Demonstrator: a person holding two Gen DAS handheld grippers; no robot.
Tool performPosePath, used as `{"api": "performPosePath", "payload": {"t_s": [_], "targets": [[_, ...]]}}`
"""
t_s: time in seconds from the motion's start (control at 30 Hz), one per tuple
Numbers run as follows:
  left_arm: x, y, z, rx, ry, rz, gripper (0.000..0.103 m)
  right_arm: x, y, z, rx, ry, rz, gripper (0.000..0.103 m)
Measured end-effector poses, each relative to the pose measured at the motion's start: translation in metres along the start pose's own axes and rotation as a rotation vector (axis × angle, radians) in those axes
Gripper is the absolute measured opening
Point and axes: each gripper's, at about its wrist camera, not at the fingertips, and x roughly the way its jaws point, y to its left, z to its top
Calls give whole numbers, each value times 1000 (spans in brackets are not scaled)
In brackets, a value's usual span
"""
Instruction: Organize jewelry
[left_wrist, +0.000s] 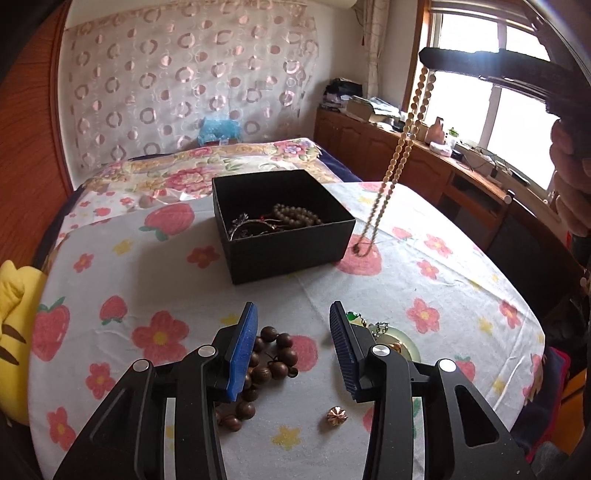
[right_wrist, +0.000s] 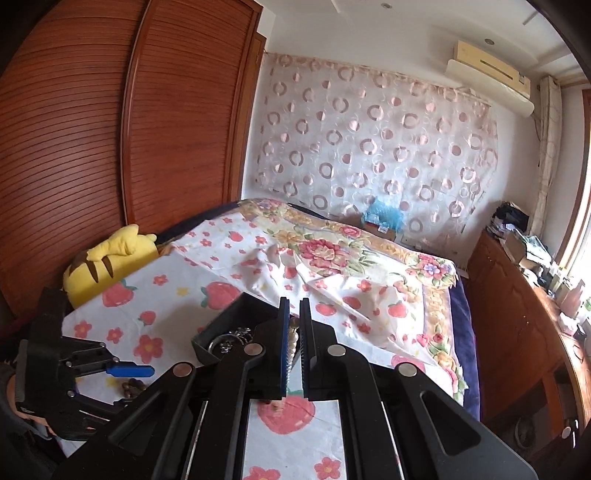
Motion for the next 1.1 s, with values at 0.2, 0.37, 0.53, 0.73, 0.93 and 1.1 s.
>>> {"api": "performPosePath", "payload": {"t_s": [0.2, 0.37, 0.53, 0.73, 0.93, 1.1], "targets": [[-8, 13, -4, -7, 4, 36, 38, -1, 2, 1, -7, -7, -5, 6], [-4, 36, -15, -28, 54, 84, 38, 1, 4, 3, -8, -6, 4, 6], [10, 45, -23, -14, 122, 82, 37, 4, 9, 6, -11, -10, 11, 6], [18, 39, -22, 2, 138, 54, 37, 4, 17, 12, -27, -18, 19, 6], [32, 38, -21, 4, 182, -4, 36, 5, 19, 13, -28, -17, 20, 6], [47, 42, -14, -5, 199, -22, 23, 6, 23, 11, -27, -11, 21, 6]]}}
